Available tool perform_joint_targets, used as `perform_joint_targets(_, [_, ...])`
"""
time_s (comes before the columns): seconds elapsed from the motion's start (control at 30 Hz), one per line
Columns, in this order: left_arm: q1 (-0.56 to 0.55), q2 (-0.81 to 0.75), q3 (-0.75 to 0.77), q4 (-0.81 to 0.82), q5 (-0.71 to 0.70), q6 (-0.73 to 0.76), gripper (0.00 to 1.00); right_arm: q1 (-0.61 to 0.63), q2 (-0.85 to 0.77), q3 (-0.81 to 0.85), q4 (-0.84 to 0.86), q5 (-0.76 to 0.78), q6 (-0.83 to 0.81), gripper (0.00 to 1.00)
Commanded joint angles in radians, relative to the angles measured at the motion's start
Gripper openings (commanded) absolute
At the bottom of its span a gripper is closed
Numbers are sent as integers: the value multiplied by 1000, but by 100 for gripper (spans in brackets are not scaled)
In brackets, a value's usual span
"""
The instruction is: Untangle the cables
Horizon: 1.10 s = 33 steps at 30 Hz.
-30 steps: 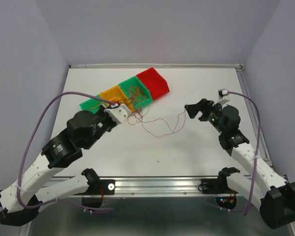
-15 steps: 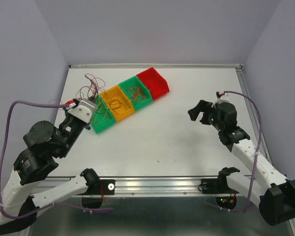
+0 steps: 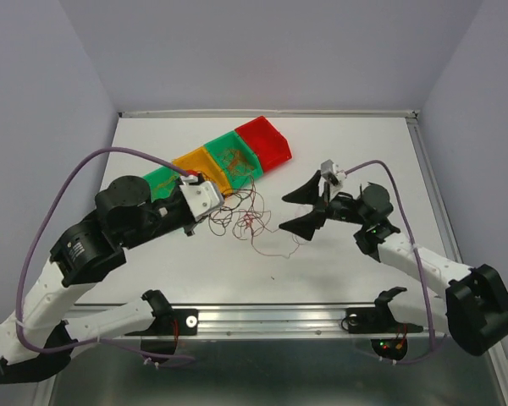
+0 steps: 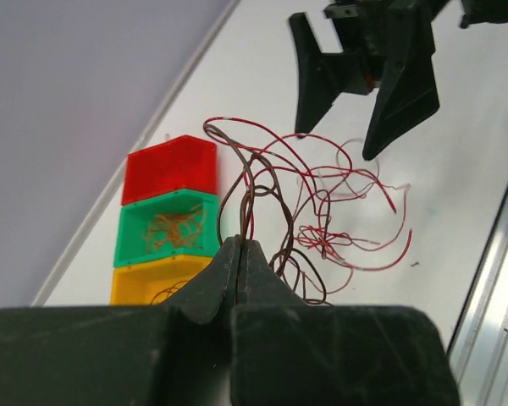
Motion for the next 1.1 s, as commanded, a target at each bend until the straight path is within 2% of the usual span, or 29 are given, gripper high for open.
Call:
perform_joint_targets(0.0, [2, 75, 59, -40, 189, -22, 0, 109, 84, 127, 144, -173, -132, 100])
perform_joint_targets(0.17, [2, 141, 68, -49, 243, -12, 0, 238, 178, 184, 146, -249, -175, 100])
perform_joint_targets(0.27, [2, 141, 65, -32, 240, -6, 0, 298, 224, 192, 142, -207, -204, 100])
perform_joint_targets(0.57, [2, 114, 114, -54, 254, 1, 0, 313, 279, 171, 144, -154, -237, 98])
perform_joint_targets(0.63, [2, 106, 122, -60, 245, 4, 0, 315, 272, 163, 142, -150, -237, 92])
perform_joint_targets(0.77, [2, 85, 137, -71, 242, 3, 0, 315, 255, 140, 142, -125, -240, 88])
perform_joint_targets(0.87, [2, 74, 157, -77, 240, 1, 0, 316, 261, 131, 141, -101, -241, 99])
perform_joint_targets(1.07, [2, 78, 180, -95, 289, -3, 0, 332, 298, 147, 141, -43, -244, 100])
